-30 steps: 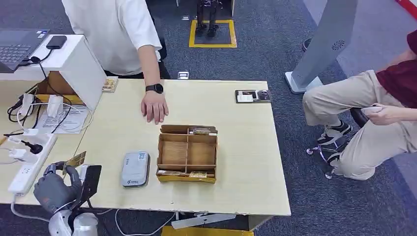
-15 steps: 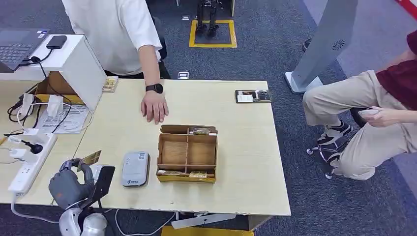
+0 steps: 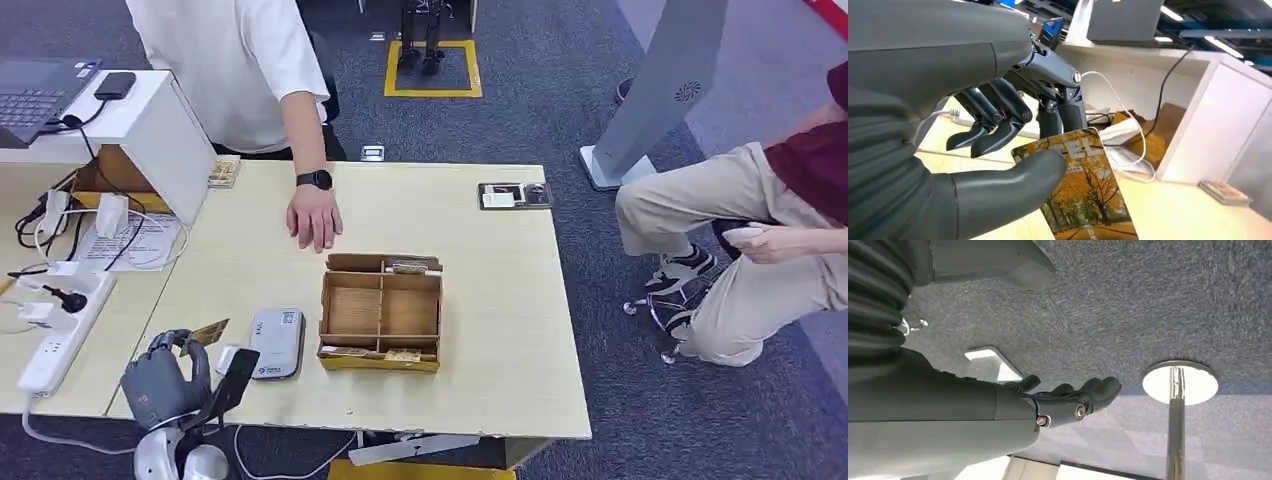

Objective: Pass the card to the sensor for recognition and then transmit it.

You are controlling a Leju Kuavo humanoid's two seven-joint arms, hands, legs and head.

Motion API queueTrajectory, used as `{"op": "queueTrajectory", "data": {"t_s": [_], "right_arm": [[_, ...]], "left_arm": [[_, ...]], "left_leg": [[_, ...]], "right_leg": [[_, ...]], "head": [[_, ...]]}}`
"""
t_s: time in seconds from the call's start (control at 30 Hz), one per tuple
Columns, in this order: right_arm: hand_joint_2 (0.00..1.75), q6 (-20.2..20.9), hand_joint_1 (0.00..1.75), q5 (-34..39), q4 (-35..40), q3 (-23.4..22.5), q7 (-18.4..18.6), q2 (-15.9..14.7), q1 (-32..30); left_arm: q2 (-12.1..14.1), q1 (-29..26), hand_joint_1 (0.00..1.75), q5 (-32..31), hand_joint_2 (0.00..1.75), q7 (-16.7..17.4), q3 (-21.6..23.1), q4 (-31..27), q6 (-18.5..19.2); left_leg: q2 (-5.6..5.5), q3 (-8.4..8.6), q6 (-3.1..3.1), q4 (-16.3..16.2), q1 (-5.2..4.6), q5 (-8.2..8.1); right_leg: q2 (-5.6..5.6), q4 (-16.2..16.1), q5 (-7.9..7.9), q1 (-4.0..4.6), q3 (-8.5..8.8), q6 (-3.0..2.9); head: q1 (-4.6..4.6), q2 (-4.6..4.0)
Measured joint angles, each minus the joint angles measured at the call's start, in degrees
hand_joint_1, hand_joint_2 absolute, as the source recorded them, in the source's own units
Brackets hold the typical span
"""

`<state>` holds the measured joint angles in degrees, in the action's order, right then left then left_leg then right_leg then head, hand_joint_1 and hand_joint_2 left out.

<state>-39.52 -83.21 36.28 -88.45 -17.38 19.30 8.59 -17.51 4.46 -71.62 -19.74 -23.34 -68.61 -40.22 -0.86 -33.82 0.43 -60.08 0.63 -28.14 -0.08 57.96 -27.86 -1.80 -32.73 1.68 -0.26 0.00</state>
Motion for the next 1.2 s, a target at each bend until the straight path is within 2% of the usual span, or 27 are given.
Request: {"op": "queueTrajectory", "data": {"t_s": [0.43,0.63,1.2], "right_arm": [[1.75,0.00,0.00,0.83,0.33,-0.28,1.05,0.00,-0.03],[1.75,0.00,0.00,0.94,0.96,-0.39,1.25,0.00,-0.26],[1.75,0.00,0.00,0.35,1.27,-0.50,1.20,0.00,-0.36]], "left_arm": [[0.07,-0.74,1.75,-1.90,1.75,1.25,1.25,1.53,0.00],[0.24,-2.55,1.75,-1.95,1.75,1.88,3.17,1.90,0.00],[0.33,-4.14,1.75,-1.77,1.75,0.74,4.98,3.50,0.00]], "left_leg": [[0.00,-0.01,0.00,0.00,0.00,0.00],[0.01,0.00,0.00,0.00,0.00,-0.01],[0.00,0.02,0.00,0.00,0.00,0.00]], "right_leg": [[0.00,0.00,0.00,0.00,0.00,0.00],[0.00,0.00,-0.01,0.00,-0.02,0.00],[-0.01,0.00,-0.01,0.00,0.01,0.00]], "head": [[-0.02,0.00],[0.00,0.00],[-0.02,0.00]]}}
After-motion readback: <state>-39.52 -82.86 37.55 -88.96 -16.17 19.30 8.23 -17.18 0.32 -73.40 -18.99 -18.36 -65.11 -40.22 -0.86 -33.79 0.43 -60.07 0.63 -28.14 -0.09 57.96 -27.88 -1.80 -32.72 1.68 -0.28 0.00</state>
